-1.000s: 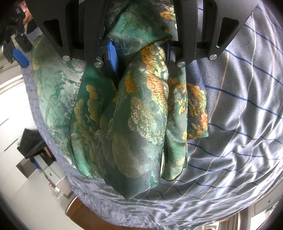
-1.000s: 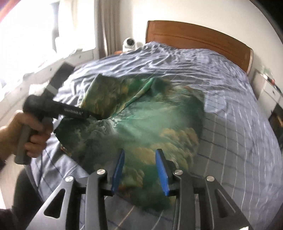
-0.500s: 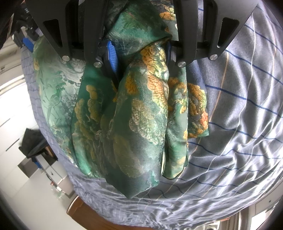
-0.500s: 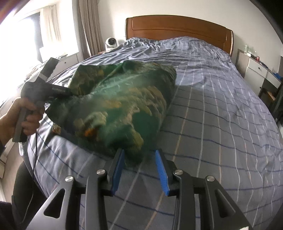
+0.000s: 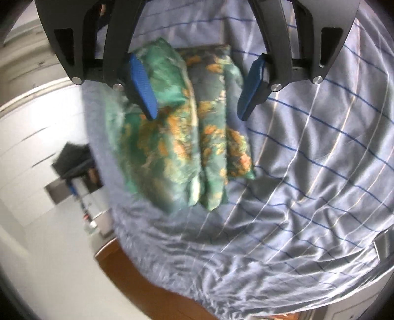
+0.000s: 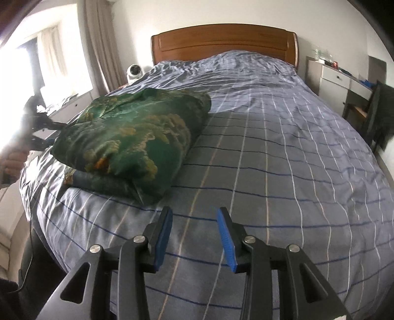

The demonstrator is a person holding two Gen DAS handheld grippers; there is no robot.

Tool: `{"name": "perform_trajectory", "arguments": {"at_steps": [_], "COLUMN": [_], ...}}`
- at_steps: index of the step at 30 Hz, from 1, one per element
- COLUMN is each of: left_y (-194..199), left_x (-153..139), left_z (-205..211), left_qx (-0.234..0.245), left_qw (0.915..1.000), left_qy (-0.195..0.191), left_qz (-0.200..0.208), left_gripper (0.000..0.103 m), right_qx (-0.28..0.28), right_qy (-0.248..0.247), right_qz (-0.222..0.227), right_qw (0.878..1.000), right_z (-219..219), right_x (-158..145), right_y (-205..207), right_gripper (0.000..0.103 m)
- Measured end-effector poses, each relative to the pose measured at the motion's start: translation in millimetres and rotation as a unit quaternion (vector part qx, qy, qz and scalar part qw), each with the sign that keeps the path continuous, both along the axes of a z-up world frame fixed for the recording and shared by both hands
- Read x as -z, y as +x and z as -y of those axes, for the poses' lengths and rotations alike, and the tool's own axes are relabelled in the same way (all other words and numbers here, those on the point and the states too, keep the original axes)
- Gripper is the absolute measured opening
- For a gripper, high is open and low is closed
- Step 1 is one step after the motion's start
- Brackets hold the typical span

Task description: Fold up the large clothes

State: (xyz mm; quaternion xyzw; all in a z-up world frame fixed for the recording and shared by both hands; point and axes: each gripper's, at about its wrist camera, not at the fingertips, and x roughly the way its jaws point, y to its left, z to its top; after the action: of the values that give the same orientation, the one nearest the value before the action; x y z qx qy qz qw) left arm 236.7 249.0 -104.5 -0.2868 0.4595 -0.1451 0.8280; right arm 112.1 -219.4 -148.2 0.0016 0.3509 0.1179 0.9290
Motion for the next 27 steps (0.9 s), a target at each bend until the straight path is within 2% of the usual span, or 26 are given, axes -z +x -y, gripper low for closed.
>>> {"name": "perform_trajectory", "arguments": {"at_steps": [3, 6, 8, 9, 11, 13, 14, 17, 22, 24, 27], "left_y": [2.0, 16.2, 24.0, 27.8, 35.4, 39.0, 40.3, 43.0, 54.6, 61.1, 71.9], "left_x": [-6.2, 4.2, 14.5, 19.5, 30.3, 41.6, 46.8, 62.6, 69.2, 70.9, 71.8], "left_z": [5.5, 12.1, 15.2, 18.2, 22.0, 24.1, 23.7, 19.6, 31.7, 36.6, 45.9], "left_qx": [0.010, 0.011, 0.010, 0.012, 0.018, 0.008, 0.006, -0.004, 0.011, 0.019, 0.036], "left_qw": [0.9998, 0.9985, 0.9969, 0.9964, 0.9963, 0.9967, 0.9966, 0.9958, 0.9958, 0.9955, 0.9948], "left_qy": [-0.017, -0.046, -0.061, -0.063, -0.048, -0.002, 0.002, -0.018, 0.040, 0.044, 0.046], "left_qz": [0.001, -0.027, -0.049, -0.055, -0.069, -0.080, -0.082, -0.090, -0.082, -0.082, -0.083], "left_gripper": [0.081, 0.083, 0.083, 0.083, 0.085, 0.088, 0.093, 0.103, 0.103, 0.103, 0.103], "right_qx": [-0.002, -0.013, -0.022, -0.026, -0.029, -0.028, -0.027, -0.022, -0.020, -0.024, -0.020], "right_qy": [0.005, 0.011, 0.011, 0.011, 0.011, 0.014, 0.016, 0.021, 0.035, 0.059, 0.123], "right_qz": [-0.013, -0.019, -0.021, -0.023, -0.030, -0.036, -0.037, -0.039, -0.047, -0.055, -0.060], "right_qw": [1.000, 1.000, 0.999, 0.999, 0.999, 0.999, 0.999, 0.999, 0.998, 0.996, 0.990], "right_z": [-0.9, -4.6, -7.0, -7.9, -8.6, -7.5, -5.8, -2.4, 3.5, 9.8, 28.5], "right_x": [6.2, 7.4, 7.6, 8.1, 9.4, 10.2, 10.0, 9.1, 6.4, 3.3, -9.4], "right_y": [1.7, 1.2, -0.3, -1.2, -2.4, -3.0, -3.2, -4.0, 2.0, 11.1, 36.0], "right_gripper": [0.039, 0.042, 0.061, 0.064, 0.066, 0.066, 0.066, 0.066, 0.066, 0.066, 0.066]}}
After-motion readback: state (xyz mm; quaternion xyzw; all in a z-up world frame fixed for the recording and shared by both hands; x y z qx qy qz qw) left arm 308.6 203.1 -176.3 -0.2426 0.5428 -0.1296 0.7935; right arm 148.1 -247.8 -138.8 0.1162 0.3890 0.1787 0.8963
